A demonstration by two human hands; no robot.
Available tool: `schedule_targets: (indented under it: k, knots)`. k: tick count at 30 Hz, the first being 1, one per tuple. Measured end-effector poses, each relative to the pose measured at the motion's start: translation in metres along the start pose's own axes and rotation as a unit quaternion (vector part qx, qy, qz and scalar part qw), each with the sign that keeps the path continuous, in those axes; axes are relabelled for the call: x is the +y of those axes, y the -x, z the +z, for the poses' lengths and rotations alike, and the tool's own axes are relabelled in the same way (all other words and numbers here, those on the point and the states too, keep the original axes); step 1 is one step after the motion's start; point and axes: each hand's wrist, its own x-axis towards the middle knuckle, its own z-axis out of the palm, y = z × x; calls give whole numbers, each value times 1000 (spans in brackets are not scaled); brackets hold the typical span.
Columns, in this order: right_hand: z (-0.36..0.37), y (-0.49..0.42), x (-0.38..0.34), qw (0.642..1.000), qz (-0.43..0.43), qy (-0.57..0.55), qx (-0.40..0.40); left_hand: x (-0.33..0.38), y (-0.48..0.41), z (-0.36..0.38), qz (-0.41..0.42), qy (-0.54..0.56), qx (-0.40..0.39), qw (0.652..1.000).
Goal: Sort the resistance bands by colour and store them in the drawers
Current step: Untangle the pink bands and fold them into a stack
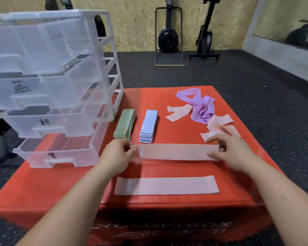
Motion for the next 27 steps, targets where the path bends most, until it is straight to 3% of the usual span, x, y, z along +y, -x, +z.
schedule_targets:
  k: [6, 9, 23, 27]
  knots:
    - [-11, 15, -1, 990, 18, -141, 8, -8, 10, -16, -36, 124, -1, 992]
    - [-10, 26, -6, 986, 22, -167, -7, -8, 24, -24, -41, 135, -7, 990]
    - [16, 72, -12, 999, 24, -34, -15, -18, 68, -31, 21, -102, -65, 992]
    - [21, 81, -16, 998, -14, 64, -23, -19, 70, -25, 69, -167, -66, 981]
